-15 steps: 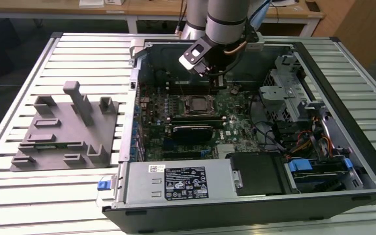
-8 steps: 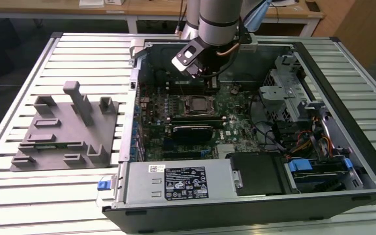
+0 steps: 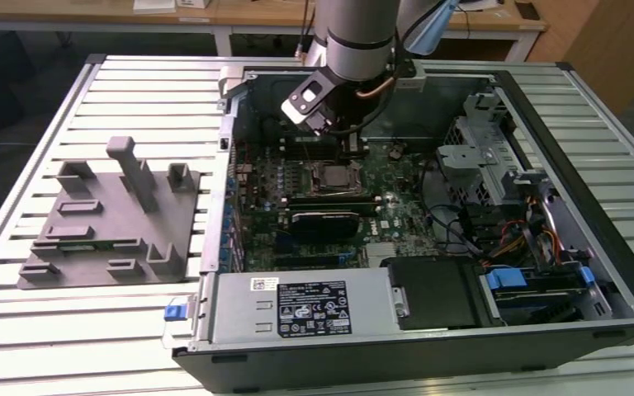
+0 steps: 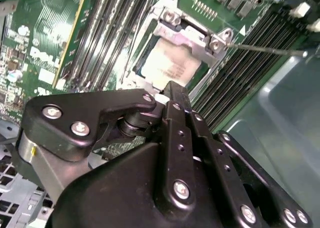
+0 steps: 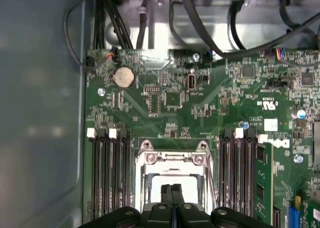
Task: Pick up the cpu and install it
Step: 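Close the cpu cover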
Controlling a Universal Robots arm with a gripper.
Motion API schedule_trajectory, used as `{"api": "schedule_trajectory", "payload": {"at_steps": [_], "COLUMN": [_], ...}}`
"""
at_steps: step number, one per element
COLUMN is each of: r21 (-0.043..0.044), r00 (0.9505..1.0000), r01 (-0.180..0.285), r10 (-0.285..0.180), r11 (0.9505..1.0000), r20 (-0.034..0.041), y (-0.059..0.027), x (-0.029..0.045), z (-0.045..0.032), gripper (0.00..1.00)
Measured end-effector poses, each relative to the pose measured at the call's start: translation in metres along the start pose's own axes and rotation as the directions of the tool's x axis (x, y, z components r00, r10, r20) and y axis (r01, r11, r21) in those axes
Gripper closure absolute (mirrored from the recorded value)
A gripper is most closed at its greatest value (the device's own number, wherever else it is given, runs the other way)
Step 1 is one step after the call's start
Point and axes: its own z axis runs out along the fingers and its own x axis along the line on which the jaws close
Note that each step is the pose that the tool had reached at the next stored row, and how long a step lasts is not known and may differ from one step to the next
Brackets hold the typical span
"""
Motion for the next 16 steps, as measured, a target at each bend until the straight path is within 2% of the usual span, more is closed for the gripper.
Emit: {"api": "schedule_trajectory", "payload": {"at_steps": [6, 14, 16], "r21": [0.0001, 0.0000, 0.0010], "r00": [1.0000, 1.0000, 0.9997], "r01": [-0.002, 0.000, 0.024], "r10": [0.002, 0.000, -0.024], "r11": [1.0000, 1.0000, 0.9997], "r20": [0.0011, 0.0036, 0.0039], "y": [-0.0073, -0.0077, -0.0077], "x": [-0.0009, -0.0012, -0.0012], "z": [0.0030, 0.0035, 0.0035], "gripper": [0.89, 0.89, 0.89]}}
